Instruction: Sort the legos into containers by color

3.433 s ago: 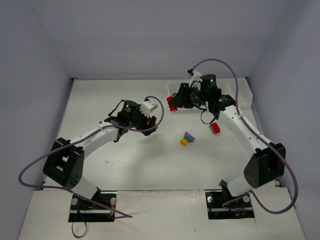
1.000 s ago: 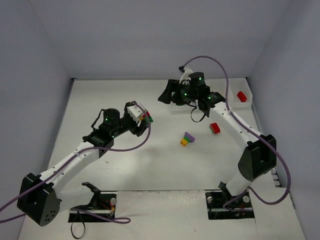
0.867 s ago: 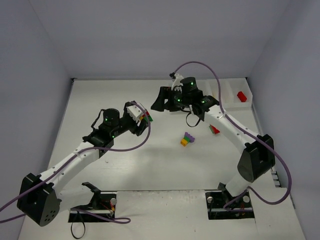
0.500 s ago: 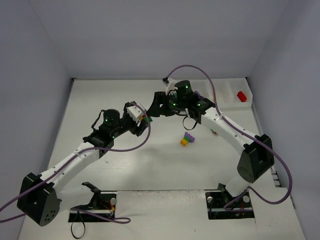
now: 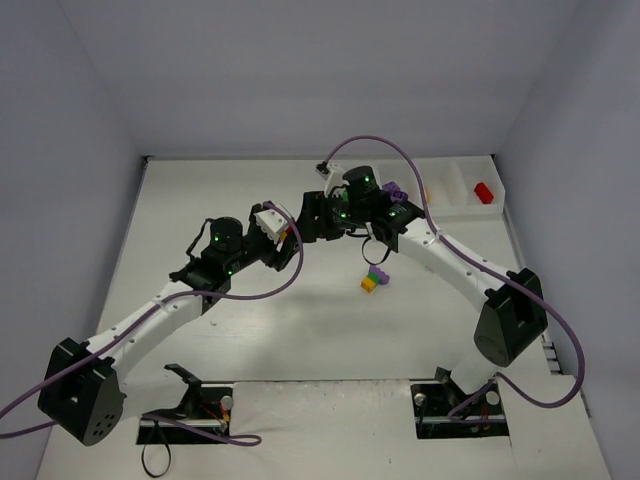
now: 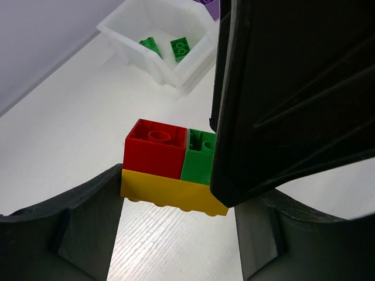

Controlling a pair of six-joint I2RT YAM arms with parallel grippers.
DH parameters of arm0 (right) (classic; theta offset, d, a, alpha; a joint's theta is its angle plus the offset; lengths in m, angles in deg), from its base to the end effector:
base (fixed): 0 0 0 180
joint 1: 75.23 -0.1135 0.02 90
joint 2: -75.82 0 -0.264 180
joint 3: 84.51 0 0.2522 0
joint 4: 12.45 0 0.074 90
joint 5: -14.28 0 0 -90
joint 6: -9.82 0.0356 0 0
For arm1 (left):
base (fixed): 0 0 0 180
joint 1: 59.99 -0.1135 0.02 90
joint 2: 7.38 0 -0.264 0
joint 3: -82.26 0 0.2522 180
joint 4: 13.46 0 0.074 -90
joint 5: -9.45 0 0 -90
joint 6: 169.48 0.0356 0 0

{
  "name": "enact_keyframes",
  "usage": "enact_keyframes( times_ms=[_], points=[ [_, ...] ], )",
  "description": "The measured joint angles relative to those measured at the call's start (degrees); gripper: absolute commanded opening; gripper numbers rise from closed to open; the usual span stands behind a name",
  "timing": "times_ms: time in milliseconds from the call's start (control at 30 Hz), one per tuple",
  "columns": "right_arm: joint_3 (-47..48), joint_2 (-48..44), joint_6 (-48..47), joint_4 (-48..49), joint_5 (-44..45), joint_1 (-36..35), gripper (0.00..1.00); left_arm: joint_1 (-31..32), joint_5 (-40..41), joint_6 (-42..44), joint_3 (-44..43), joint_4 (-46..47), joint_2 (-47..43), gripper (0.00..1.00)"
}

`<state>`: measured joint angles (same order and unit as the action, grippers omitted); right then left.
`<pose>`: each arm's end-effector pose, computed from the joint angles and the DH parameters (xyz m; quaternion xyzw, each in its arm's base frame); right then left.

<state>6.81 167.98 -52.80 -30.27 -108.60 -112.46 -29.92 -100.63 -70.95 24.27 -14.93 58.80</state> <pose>0.2913 0.2456 0.3404 -0.2313 0.7621 0.4932 0.3498 0.2266 -0.1453 0.3011 0.3548 0.6730 -0.2496 0.5991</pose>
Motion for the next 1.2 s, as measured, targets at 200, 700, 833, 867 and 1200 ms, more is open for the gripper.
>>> enact_keyframes(
  times_ms=[200,700,833,867,1200],
  points=[
    [-0.17,0.17,-0.52,0.17,0.04,-0.22,0.51,0.0,-0.02,-0.24,0.0,0.11,0.2,0.0],
    [-0.33,1.49,-1.84,0.52,0.63,-0.44,0.0,-0.02,-0.02,-1.77,0.42,0.66,-0.37,0.0],
    [-0.33,1.49,-2.12,0.37,0.59,-0.63,0.0,-0.02,0.02,-2.1,0.9,0.85,-0.74,0.0],
    [-0.33,1.49,-2.14,0.37,0.59,-0.61,0.0,-0.02,0.09,-2.23,0.9,0.83,-0.74,0.0],
    [-0.33,1.49,-2.29,-0.98,-1.03,0.57,0.0,0.22,0.17,-3.72,0.9,0.07,-0.7,0.08]
  ],
)
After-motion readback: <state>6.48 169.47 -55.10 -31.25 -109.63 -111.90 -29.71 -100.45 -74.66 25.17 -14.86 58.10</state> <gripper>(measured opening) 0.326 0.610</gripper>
